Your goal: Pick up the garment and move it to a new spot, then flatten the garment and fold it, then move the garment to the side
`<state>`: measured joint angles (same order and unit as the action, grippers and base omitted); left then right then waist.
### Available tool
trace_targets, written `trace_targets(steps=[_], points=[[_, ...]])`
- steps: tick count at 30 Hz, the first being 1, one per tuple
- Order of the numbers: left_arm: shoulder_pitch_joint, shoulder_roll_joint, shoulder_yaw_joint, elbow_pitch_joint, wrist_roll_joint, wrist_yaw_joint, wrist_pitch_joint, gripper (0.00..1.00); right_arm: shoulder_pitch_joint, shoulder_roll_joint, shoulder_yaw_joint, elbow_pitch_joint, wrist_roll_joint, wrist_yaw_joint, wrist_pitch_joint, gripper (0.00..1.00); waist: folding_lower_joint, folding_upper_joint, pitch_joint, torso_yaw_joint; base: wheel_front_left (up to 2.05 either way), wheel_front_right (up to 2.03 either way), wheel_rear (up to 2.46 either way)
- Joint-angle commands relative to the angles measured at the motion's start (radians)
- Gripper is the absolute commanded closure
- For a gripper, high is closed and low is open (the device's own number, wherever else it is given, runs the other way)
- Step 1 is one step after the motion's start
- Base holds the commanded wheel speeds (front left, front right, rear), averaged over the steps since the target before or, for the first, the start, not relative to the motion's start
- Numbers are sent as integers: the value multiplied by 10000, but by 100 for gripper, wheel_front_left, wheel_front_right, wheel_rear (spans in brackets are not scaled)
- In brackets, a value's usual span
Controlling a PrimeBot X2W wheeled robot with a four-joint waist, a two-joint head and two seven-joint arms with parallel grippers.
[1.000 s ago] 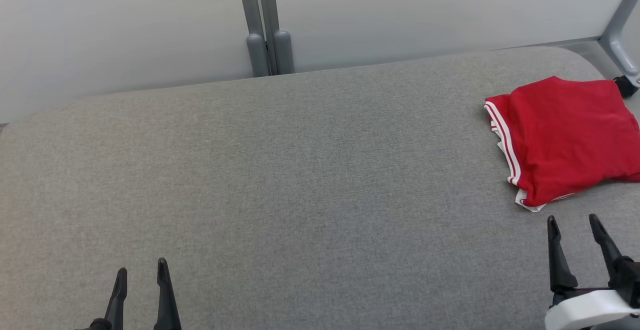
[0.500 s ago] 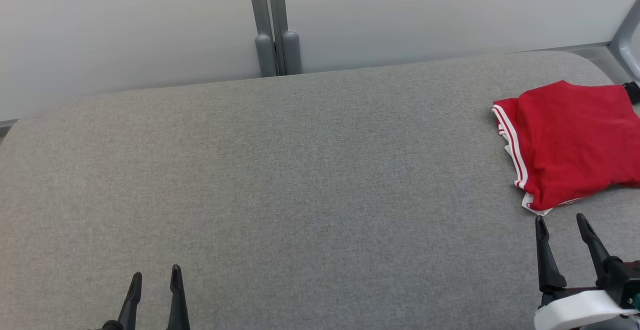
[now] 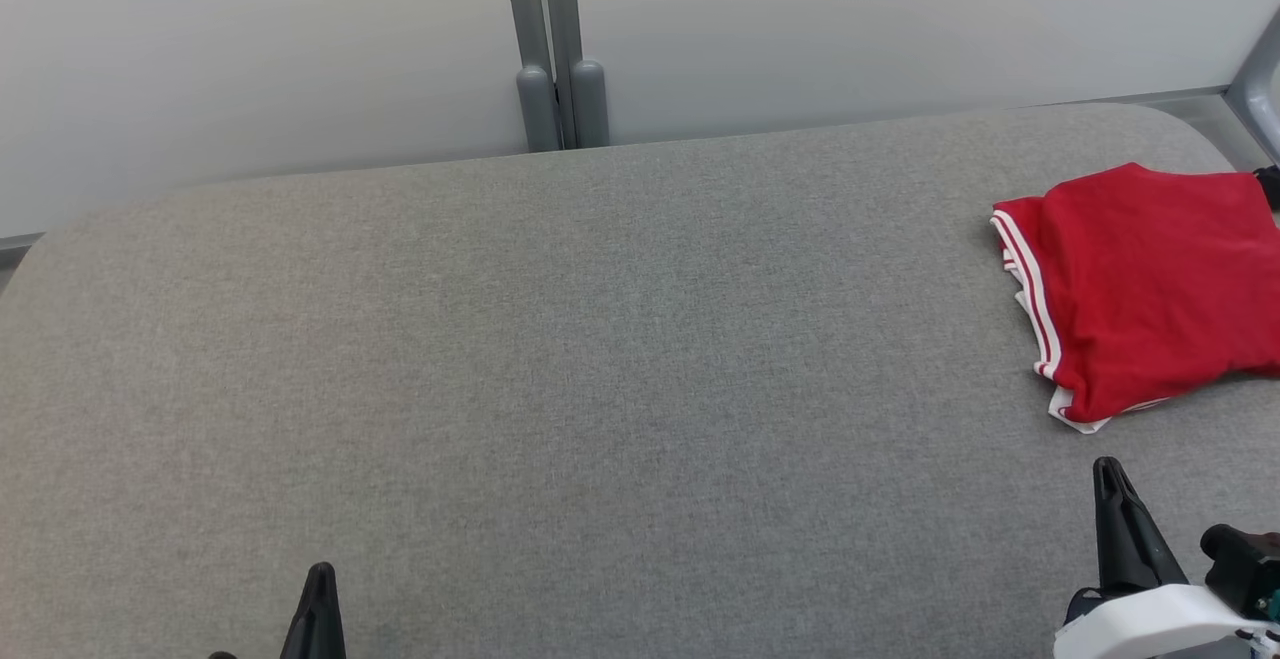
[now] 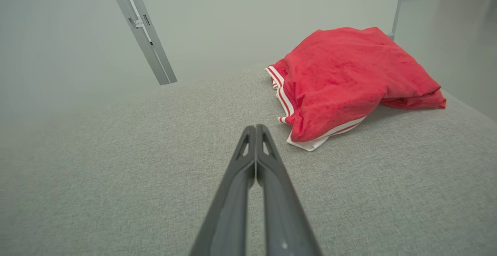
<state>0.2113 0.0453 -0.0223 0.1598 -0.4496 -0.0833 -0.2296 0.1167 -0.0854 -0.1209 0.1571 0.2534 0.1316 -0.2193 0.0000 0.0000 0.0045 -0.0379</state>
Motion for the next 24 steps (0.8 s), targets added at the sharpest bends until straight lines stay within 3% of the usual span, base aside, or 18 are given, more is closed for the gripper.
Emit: trace_targets(steps=[1, 24], points=[[-352, 65, 87, -113, -467, -47, 86, 100, -272, -59, -30, -96, 522, -1, 107, 100, 0, 0, 0, 5, 0, 0, 0], [-1221, 164, 351, 174, -3842, -180, 977, 100, -862, 57, 14, 160, 4363, -4, 1040, 100, 0, 0, -3, 79, 0, 0, 0]])
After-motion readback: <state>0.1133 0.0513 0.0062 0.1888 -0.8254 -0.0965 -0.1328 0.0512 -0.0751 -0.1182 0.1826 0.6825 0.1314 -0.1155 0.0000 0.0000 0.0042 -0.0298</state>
